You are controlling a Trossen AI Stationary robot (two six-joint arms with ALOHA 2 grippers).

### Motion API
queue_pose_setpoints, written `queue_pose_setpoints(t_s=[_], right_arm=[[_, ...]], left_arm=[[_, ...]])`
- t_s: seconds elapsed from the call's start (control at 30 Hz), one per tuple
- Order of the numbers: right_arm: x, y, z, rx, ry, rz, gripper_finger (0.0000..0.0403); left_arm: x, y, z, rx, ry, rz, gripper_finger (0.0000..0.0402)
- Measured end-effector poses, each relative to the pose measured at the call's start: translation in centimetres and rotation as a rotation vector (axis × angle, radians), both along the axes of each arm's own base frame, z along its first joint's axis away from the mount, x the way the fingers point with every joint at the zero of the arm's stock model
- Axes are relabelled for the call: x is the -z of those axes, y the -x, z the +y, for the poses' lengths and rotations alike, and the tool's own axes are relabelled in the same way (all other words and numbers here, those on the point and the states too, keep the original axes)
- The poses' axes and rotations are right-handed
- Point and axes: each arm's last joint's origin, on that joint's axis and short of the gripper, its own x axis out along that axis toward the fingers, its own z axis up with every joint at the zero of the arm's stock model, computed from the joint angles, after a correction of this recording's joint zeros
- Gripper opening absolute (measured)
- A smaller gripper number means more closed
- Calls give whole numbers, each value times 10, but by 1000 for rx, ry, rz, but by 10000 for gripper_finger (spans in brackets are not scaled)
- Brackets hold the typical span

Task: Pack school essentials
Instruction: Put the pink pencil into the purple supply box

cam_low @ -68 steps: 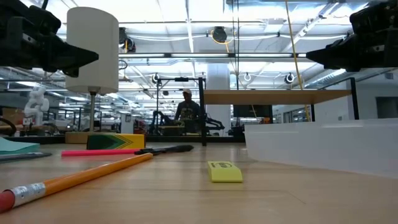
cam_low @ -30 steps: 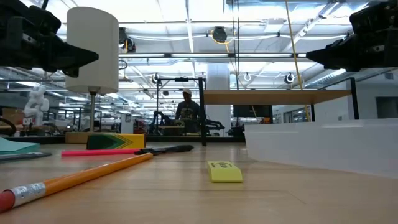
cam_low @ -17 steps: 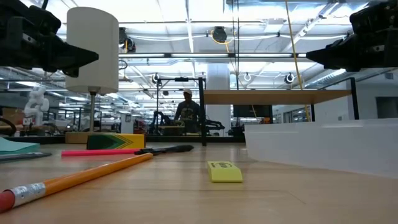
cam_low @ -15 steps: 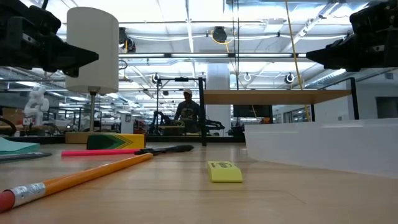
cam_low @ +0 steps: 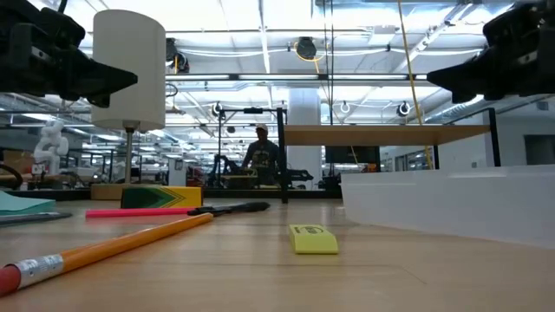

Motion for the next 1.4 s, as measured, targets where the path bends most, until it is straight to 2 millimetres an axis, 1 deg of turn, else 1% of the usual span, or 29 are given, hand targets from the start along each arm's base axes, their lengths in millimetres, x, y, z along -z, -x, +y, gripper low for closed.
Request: queue_pose_setpoints(t_s=[0.07, 0.17, 0.43, 0.5, 0.6, 0.7, 0.77, 0.87, 1.0, 1.2, 1.4], right_arm=[[0, 0, 0, -2, -63, -4, 0], [0, 0, 0, -3, -105, -8, 0], [0, 0, 0, -4, -123, -9, 0], [0, 0, 0, -4, -123, -9, 0], [0, 0, 0, -4, -123, -8, 0], [0, 0, 0, -4, -123, -6, 0], [0, 0, 0, -4, -123, -6, 0], [0, 0, 0, -3, -123, -5, 0], [0, 0, 0, -2, -115, -4, 0], [0, 0, 0, 3, -92, -2, 0], [0, 0, 0, 8, -89, -2, 0]], left_arm=[[0, 0, 0, 0, 0, 0, 35], [0, 0, 0, 0, 0, 0, 35], [0, 0, 0, 0, 2, -1, 35], [-1, 0, 0, 0, 38, -14, 35], [-3, 0, 0, -2, 161, -43, 35], [-6, 0, 0, 1, 175, -71, 35], [-11, 1, 0, 4, 180, -81, 35], [-29, 4, -1, 14, 184, -90, 32], [-59, 8, -4, 33, 187, -37, 6], [-112, 9, -6, 14, 207, 60, 3], [-174, 5, -7, -10, 172, 184, 2]])
